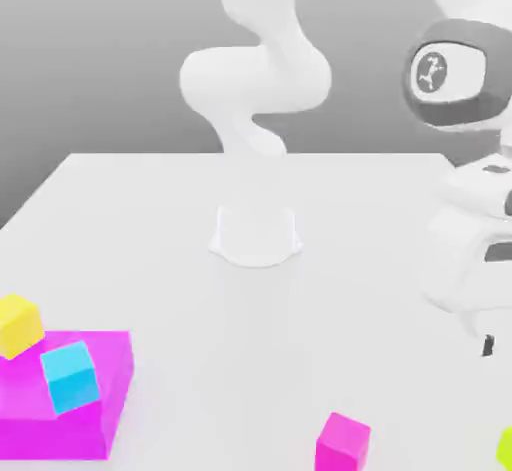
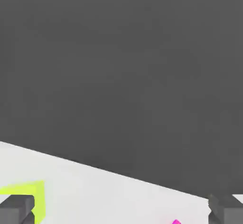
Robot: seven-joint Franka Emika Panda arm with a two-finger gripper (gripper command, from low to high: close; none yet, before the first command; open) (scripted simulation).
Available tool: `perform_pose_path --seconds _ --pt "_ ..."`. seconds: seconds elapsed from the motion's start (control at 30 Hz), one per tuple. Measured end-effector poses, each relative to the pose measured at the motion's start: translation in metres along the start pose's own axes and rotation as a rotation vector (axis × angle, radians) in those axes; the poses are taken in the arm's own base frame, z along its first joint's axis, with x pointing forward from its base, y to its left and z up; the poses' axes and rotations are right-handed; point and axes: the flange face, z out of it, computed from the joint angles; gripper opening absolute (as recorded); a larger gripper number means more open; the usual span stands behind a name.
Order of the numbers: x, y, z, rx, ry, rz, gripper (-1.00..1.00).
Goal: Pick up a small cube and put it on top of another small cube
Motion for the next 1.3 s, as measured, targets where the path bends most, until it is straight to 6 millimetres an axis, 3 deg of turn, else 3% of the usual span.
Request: perform_pose_path --seconds 0.2,0.33,0.37,0.57,0.63,0.73,0.83,1.03,1.1,1.2,1.23,1.3 --pt "-0.062 -0.029 0.085 -0.029 -0.131 -0.062 0.00" --pt "-0.079 -0.031 0.147 -0.032 -0.151 -0.068 0.00" --pt "-0.081 -0.031 0.155 -0.032 -0.152 -0.069 -1.00" --pt "-0.082 -0.031 0.160 -0.031 -0.152 -0.069 -1.00" --pt "-0.079 -0.032 0.142 -0.031 -0.153 -0.068 -1.00" --pt "-0.070 -0.029 0.101 -0.033 -0.153 -0.055 -1.00" --pt "-0.034 0.018 0.083 -0.048 -0.152 0.109 -1.00" --pt "0.022 0.138 0.056 -0.076 -0.139 0.506 -1.00" --pt "0.025 0.154 0.070 -0.078 -0.136 0.557 -1.00" --pt "0.020 0.160 0.107 -0.079 -0.135 0.572 -1.00" --pt "0.018 0.161 0.114 -0.079 -0.135 0.572 1.00" --pt "0.018 0.161 0.114 -0.079 -0.135 0.572 1.00"
